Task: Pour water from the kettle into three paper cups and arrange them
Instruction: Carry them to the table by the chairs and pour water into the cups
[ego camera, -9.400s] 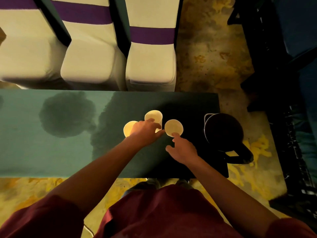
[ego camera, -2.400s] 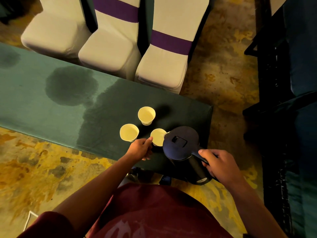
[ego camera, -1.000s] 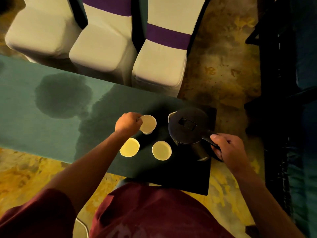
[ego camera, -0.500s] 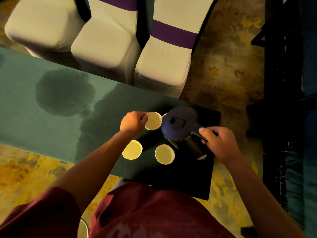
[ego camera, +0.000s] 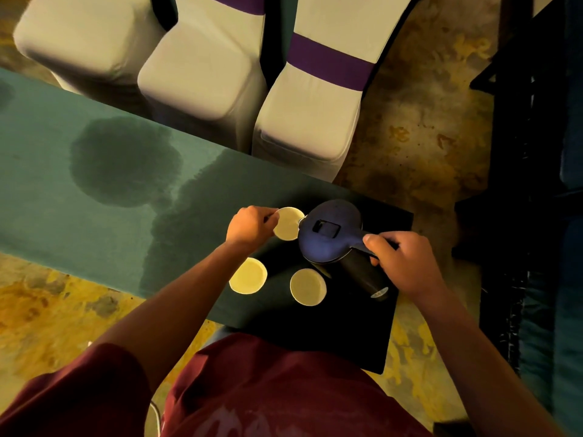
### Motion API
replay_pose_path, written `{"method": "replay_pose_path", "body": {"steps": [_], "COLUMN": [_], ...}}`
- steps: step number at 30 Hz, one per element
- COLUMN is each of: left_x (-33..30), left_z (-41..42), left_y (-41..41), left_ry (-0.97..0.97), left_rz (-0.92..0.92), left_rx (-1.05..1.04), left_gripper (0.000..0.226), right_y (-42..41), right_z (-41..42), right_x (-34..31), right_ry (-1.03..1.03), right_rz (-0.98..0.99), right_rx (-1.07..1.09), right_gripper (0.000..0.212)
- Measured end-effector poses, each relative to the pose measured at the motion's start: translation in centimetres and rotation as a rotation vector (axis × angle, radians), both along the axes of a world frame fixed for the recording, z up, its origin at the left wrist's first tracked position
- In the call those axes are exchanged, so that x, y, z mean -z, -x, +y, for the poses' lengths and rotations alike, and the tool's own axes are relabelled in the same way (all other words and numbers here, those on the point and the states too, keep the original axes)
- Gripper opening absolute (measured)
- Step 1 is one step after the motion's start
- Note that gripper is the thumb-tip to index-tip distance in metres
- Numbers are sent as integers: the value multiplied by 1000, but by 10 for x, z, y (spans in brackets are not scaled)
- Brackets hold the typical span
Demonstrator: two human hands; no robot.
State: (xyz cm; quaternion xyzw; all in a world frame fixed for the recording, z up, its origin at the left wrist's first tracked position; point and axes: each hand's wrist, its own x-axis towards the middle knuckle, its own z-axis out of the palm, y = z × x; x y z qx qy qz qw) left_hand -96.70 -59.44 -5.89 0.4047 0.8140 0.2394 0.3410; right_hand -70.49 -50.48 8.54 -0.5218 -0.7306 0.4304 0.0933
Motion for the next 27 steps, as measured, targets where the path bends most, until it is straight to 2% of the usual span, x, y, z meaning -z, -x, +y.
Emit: {"method": "replay_pose_path", "body": {"steps": [8, 27], "left_x": [-2, -7], "left_z": [0, 0], "left_y": [1, 3], "left_ry": [-3, -21], "left_rz": [-30, 17], "left_rx": [-16, -5], "left_gripper": [31, 30], "right_y": [7, 22], "right_z": [4, 8], "right_x": [1, -1], "right_ry": [1, 46], "right_rz": [-41, -167], "right_rx": [-13, -55], "right_gripper": [51, 51]}}
